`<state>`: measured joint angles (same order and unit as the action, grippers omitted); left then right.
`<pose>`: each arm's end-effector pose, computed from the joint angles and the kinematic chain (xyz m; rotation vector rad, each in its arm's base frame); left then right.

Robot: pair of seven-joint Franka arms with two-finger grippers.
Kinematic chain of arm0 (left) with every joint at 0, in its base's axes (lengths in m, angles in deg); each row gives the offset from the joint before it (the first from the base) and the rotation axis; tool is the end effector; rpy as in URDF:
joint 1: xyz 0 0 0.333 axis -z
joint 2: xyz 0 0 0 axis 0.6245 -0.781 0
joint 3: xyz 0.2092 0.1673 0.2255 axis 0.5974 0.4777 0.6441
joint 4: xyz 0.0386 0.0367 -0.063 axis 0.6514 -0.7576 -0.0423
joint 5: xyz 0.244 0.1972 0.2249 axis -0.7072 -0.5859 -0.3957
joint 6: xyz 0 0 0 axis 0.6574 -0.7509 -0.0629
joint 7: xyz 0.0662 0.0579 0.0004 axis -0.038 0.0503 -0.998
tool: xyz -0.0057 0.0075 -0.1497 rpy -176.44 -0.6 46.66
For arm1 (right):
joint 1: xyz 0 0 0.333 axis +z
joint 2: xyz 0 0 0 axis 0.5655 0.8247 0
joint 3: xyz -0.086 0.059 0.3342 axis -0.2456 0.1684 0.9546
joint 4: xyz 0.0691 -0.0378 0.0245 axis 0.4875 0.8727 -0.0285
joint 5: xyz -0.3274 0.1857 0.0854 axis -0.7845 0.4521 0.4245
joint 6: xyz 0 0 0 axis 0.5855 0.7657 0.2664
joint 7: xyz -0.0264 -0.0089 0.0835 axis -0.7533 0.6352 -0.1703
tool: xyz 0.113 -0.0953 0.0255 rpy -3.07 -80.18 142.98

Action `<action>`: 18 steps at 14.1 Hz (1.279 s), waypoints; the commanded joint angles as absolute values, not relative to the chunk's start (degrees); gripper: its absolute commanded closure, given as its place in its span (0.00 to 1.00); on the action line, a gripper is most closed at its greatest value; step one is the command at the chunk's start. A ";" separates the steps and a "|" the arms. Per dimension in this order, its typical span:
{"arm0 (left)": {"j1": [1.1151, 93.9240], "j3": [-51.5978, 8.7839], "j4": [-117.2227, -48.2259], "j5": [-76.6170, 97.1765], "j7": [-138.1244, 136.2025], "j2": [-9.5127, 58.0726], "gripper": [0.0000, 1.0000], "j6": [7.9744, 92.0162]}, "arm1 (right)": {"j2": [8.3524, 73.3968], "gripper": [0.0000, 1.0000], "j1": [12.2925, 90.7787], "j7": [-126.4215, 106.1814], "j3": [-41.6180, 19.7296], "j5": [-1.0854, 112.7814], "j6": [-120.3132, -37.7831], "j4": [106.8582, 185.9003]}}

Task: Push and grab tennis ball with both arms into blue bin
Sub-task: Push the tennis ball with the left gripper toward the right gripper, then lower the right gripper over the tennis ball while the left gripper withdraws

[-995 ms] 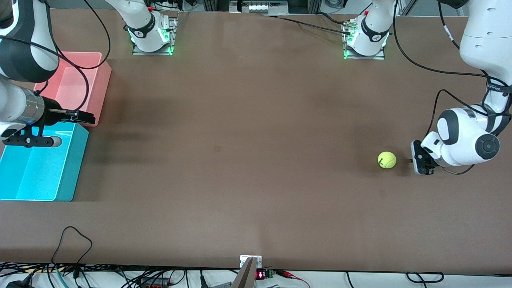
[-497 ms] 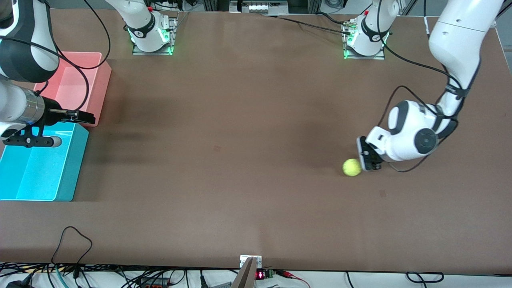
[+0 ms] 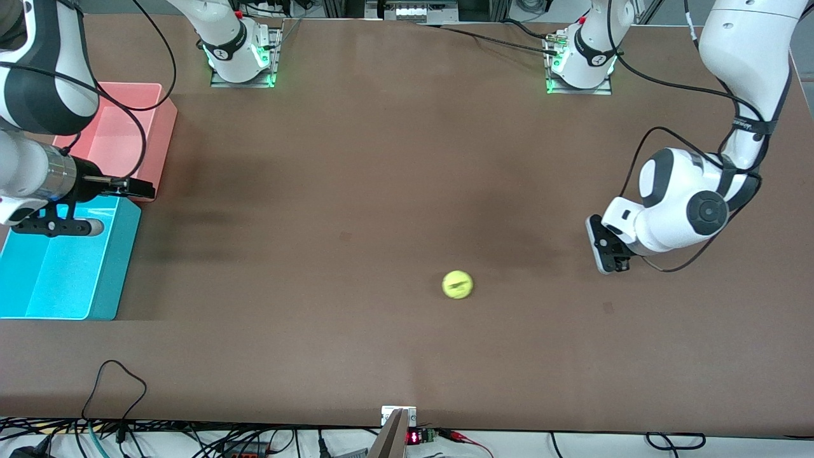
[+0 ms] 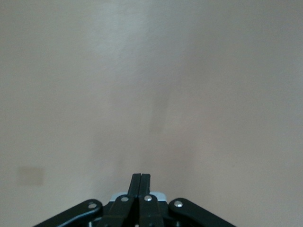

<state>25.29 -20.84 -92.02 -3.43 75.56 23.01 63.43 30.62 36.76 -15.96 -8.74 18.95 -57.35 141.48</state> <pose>0.6287 -0.0342 0.2504 2.3932 -1.8717 -0.0246 0.5958 -0.0070 0.4562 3.1075 -0.0470 -0.3672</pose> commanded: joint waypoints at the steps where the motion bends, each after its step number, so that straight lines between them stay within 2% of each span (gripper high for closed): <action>1: 25.20 -19.52 -89.10 -5.22 75.19 23.18 1.00 62.91 | 33.04 0.00 37.34 -14.80 -8.48 19.79 -60.71 141.40; 5: 23.97 -19.08 -86.30 -5.13 75.01 23.27 1.00 63.09 | 37.35 0.00 38.39 -7.53 -8.48 20.14 -66.78 140.53; 8: 24.06 -19.08 -81.64 -5.22 72.30 23.45 1.00 62.04 | 42.61 0.00 38.39 -0.58 -8.48 20.14 -69.94 135.97; 11: 24.41 -19.69 -77.95 -5.13 69.49 23.53 1.00 55.38 | 48.77 0.00 38.48 0.05 -8.48 20.14 -71.18 129.38; 13: 25.19 -20.13 -73.30 -5.22 64.84 23.53 1.00 47.74 | 51.24 0.00 38.48 4.51 -8.31 20.32 -72.40 128.48; 14: 26.59 -20.13 -71.27 -5.13 62.03 23.53 0.94 44.40 | 52.73 0.00 38.39 6.62 -8.13 20.32 -73.11 128.48; 15: 27.47 -20.13 -69.34 -5.22 59.57 23.62 0.77 41.15 | 53.44 0.00 38.39 8.04 -8.13 20.41 -73.12 128.48; 16: 28.09 -20.13 -67.41 -5.13 57.89 23.62 0.45 38.50 | 54.14 0.00 38.48 9.97 -8.04 20.41 -73.03 128.74; 17: 28.36 -20.22 -65.82 -4.95 57.61 23.62 0.00 36.65 | 54.84 0.00 38.57 11.55 -8.04 20.41 -73.11 128.74; 18: 28.45 -20.48 -64.41 -4.69 57.35 23.71 0.00 34.72 | 55.90 0.00 38.57 13.13 -8.04 20.32 -73.20 128.57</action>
<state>28.10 -20.18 -67.73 -3.50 59.22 23.54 38.98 53.91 38.60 9.42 -8.25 19.43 -73.51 130.49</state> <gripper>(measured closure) 0.656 0.000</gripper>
